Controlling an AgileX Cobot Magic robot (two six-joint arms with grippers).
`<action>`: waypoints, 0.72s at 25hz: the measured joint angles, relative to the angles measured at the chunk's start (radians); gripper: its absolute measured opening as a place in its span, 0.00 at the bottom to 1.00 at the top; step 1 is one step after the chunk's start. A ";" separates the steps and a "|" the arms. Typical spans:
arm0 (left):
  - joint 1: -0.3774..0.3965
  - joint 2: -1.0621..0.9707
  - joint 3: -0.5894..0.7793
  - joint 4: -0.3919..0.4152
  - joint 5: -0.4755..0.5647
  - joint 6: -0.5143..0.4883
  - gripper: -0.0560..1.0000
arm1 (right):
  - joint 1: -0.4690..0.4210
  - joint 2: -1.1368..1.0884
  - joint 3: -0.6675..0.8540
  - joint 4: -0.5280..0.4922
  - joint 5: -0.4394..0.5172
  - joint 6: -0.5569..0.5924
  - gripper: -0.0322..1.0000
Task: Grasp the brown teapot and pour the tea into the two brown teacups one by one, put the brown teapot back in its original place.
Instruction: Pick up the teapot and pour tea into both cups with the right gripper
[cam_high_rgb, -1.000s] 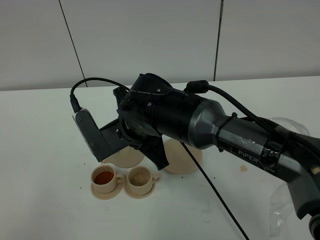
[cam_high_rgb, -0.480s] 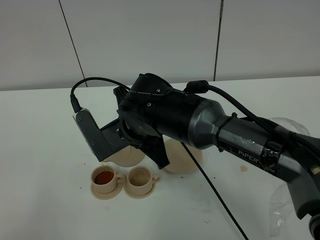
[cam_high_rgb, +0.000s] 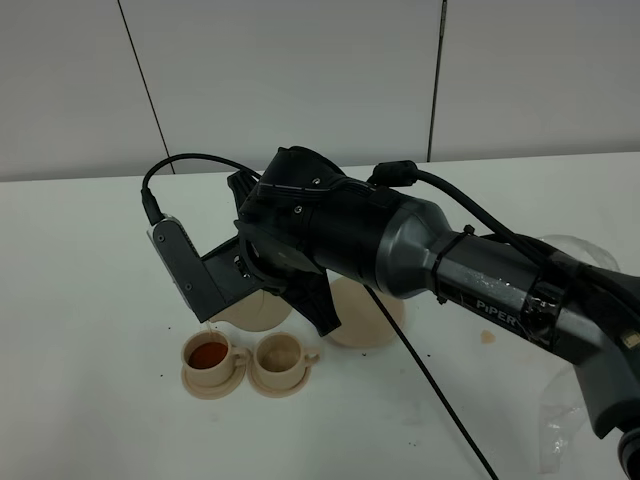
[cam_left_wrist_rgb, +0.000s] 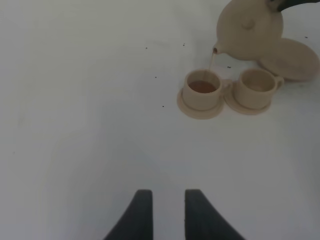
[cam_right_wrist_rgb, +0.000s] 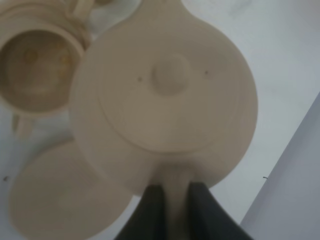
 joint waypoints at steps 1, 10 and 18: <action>0.000 0.000 0.000 0.000 0.000 0.000 0.27 | 0.000 0.000 0.000 0.000 0.000 0.001 0.13; 0.000 0.000 0.000 0.000 0.000 0.000 0.27 | 0.000 0.000 0.000 0.000 0.000 0.001 0.13; 0.000 0.000 0.000 0.000 0.000 0.000 0.27 | 0.000 0.000 0.000 0.000 0.000 0.001 0.13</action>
